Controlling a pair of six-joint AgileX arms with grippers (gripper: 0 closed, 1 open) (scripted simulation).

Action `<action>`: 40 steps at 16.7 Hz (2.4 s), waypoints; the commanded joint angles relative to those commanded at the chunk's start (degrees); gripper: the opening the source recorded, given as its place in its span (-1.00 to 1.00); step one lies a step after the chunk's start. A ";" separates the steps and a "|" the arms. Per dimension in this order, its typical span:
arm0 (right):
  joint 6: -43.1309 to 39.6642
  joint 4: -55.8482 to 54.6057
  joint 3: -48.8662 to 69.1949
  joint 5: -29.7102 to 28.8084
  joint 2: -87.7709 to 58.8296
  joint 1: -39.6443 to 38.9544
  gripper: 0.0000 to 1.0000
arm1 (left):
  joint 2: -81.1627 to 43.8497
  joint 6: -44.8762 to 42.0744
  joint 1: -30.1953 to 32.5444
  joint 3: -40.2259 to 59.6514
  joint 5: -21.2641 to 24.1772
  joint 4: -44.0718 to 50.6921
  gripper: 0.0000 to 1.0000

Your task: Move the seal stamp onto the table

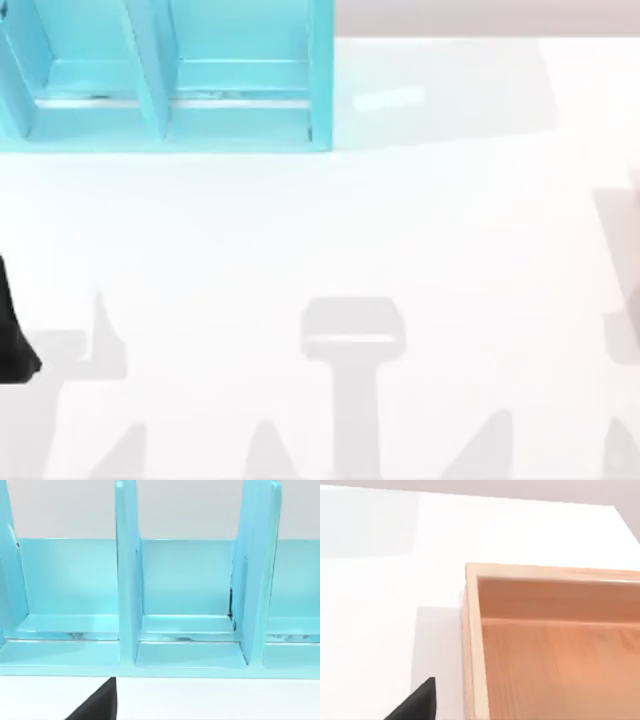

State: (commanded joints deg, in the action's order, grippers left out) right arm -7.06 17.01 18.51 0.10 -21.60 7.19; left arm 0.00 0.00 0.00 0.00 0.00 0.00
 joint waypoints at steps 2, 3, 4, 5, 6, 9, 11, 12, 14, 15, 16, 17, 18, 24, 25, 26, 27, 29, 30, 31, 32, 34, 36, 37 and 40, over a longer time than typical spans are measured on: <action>-2.93 7.11 7.85 0.03 -10.72 3.00 1.00 | 0.00 0.00 0.00 0.00 0.00 0.00 1.00; -4.47 10.82 11.92 0.04 -16.39 4.56 1.00 | 0.00 0.00 0.00 0.00 0.00 0.00 1.00; -6.02 14.57 16.03 0.05 -22.07 6.14 1.00 | 0.00 0.00 0.00 0.00 0.00 0.00 1.00; -7.57 18.31 20.11 0.06 -27.64 7.72 1.00 | 0.00 0.00 0.00 0.00 0.00 0.00 1.00; -9.10 22.01 24.13 0.06 -32.98 9.29 1.00 | 0.00 0.00 0.00 0.00 0.00 0.00 1.00; -13.45 32.50 35.47 0.05 -47.37 13.76 1.00 | 0.00 0.00 0.00 0.00 0.00 0.00 1.00; -16.01 38.72 42.23 0.04 -55.87 16.40 1.00 | 0.00 0.00 0.00 0.00 0.00 0.00 1.00; -17.16 41.50 45.26 0.04 -59.81 17.59 1.00 | 0.00 0.00 0.00 0.00 0.00 0.00 1.00; -19.13 46.26 50.45 0.03 -66.74 19.62 1.00 | 0.00 0.00 0.00 0.00 0.00 0.00 1.00; -19.93 48.21 52.55 0.03 -69.49 20.45 1.00 | 0.00 0.00 0.00 0.00 0.00 0.00 1.00; -20.59 49.83 54.29 0.02 -71.65 21.14 1.00 | 0.00 0.00 0.00 0.00 0.00 0.00 1.00; -21.08 51.05 55.63 0.02 -73.22 21.66 1.00 | 0.00 0.00 0.00 0.00 0.00 0.00 1.00; -21.41 51.85 56.50 0.02 -74.23 22.00 1.00 | 0.00 0.00 0.00 0.00 0.00 0.00 1.00; -21.49 51.97 56.65 0.01 -74.45 21.89 1.00 | 0.00 0.00 0.00 0.00 0.00 0.00 1.00; -21.49 51.68 56.45 0.00 -74.30 21.99 1.00 | 0.00 0.00 0.00 0.00 0.00 0.00 1.00; -21.64 51.39 56.44 0.00 -74.43 22.23 1.00 | 0.00 0.00 0.00 0.00 0.00 0.00 1.00; -21.87 51.21 56.63 -0.01 -74.88 22.50 1.00 | 0.00 0.00 0.00 0.00 0.00 0.00 1.00; -22.20 50.30 56.66 -0.03 -75.80 22.85 1.00 | 0.00 0.00 0.00 0.00 0.00 0.00 1.00; -22.31 49.47 56.39 -0.04 -76.35 22.97 1.00 | 0.00 0.00 0.00 0.00 0.00 0.00 1.00; -22.38 48.29 55.83 -0.04 -76.96 23.04 1.00 | 0.00 0.00 0.00 0.00 0.00 0.00 1.00; -22.39 46.72 54.88 -0.04 -77.58 23.06 1.00 | 0.00 0.00 0.00 0.00 0.00 0.00 1.00; -22.17 42.70 51.92 -0.06 -78.70 22.86 1.00 | 0.00 0.00 0.00 0.00 0.00 0.00 1.00; -21.69 37.50 47.92 -0.05 -79.59 22.40 1.00 | 0.00 0.00 0.00 0.00 0.00 0.00 1.00; -21.45 34.86 45.66 -0.04 -80.00 22.16 1.00 | 0.00 0.00 0.00 0.00 0.00 0.00 1.00; -21.12 29.99 41.53 -0.01 -81.26 21.84 1.00 | 0.00 0.00 0.00 0.00 0.00 0.00 1.00</action>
State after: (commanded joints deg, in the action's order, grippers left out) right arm -28.18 46.99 60.04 0.09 -102.86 29.03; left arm 0.00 0.00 0.00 0.00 0.00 0.00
